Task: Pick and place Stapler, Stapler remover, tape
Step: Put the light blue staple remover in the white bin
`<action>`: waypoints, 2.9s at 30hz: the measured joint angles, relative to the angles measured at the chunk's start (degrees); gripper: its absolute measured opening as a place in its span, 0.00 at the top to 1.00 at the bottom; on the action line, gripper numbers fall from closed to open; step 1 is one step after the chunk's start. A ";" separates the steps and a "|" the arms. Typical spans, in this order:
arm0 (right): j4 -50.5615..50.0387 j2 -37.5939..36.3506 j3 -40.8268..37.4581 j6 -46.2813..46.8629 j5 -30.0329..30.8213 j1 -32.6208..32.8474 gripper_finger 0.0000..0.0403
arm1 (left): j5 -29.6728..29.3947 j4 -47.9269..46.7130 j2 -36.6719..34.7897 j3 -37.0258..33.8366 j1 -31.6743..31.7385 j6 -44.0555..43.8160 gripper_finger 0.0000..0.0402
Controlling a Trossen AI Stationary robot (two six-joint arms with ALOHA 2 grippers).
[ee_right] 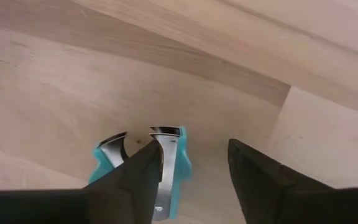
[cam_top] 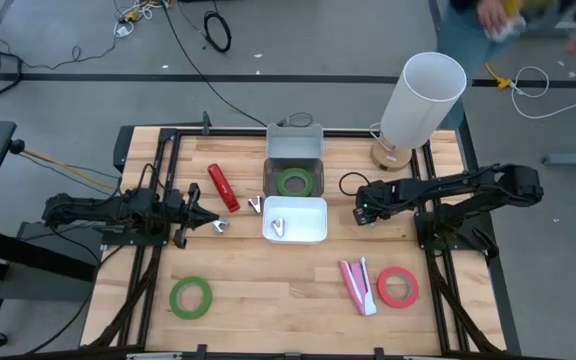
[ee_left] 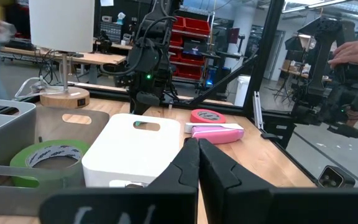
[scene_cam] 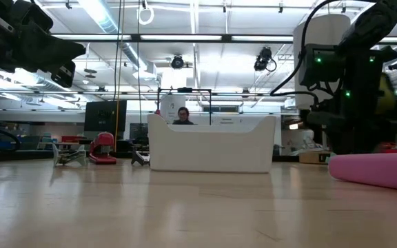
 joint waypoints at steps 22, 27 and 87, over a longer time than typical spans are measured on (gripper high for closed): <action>2.42 0.00 0.00 -0.42 -2.07 0.02 0.83 | -0.01 0.01 0.00 0.01 0.01 0.00 0.99; 2.51 -0.02 0.00 -0.41 -2.14 0.03 0.88 | 0.00 0.01 0.00 0.01 0.00 0.02 0.99; 10.57 22.51 39.77 -23.73 -10.02 5.01 0.89 | 0.00 -0.01 0.00 0.02 0.00 0.00 0.99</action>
